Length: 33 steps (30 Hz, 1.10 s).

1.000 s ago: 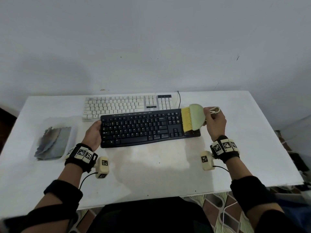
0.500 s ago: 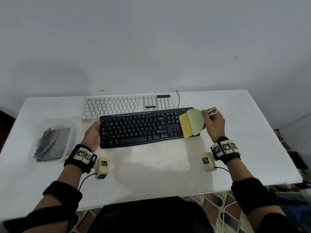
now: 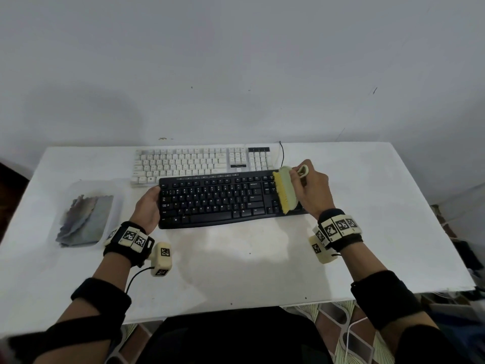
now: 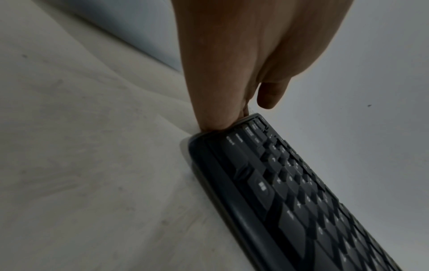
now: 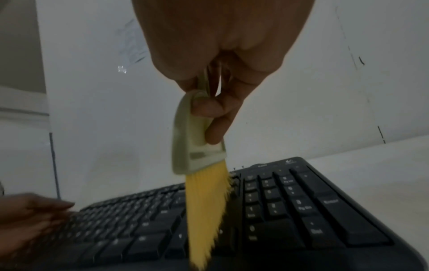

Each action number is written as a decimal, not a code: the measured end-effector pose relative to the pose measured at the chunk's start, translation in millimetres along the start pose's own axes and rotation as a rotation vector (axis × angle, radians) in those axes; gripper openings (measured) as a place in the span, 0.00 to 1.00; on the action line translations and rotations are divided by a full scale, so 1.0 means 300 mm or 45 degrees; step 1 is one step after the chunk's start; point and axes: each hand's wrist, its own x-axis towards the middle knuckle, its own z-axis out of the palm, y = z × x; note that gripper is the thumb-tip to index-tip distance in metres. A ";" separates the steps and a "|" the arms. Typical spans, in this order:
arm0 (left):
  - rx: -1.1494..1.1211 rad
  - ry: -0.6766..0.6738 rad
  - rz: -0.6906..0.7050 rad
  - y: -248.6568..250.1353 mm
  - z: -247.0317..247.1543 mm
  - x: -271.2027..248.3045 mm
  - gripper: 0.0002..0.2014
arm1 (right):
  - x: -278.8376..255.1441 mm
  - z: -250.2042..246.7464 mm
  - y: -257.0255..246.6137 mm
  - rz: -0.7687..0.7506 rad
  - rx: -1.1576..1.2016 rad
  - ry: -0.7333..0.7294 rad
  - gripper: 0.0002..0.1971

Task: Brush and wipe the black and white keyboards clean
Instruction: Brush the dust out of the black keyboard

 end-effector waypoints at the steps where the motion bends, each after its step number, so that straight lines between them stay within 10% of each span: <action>1: 0.003 0.000 -0.001 0.000 0.002 0.000 0.14 | 0.001 -0.010 -0.002 0.002 -0.015 -0.034 0.12; 10: -0.010 0.025 -0.011 0.002 0.003 0.001 0.14 | 0.044 -0.021 -0.015 0.193 0.115 0.187 0.14; 20: 0.000 0.024 -0.015 0.003 0.008 0.000 0.13 | -0.004 -0.029 -0.007 0.059 -0.005 -0.116 0.13; 33: 0.006 0.016 -0.014 -0.001 0.004 0.003 0.19 | 0.004 0.031 -0.037 0.153 0.115 0.031 0.13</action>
